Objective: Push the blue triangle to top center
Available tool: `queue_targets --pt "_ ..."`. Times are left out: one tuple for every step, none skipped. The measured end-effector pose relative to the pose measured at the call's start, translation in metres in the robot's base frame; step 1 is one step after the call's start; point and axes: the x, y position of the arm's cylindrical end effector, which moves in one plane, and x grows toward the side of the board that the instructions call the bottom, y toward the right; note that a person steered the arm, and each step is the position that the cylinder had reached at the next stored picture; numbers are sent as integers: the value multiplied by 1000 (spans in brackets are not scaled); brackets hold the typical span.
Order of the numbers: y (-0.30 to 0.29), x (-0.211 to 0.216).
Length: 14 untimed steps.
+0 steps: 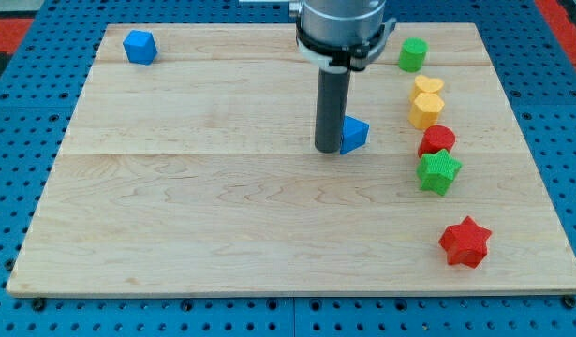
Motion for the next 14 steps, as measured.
queue_targets --pt "8 12" --pt "20 -32" --pt "31 -67" --pt "43 -51" --pt "68 -44" --pt "66 -75" --pt "50 -121" --pt "27 -142" --pt "32 -125" --pt "59 -110" --pt "95 -111" --pt "99 -126" --pt "79 -159" --pt "22 -174"
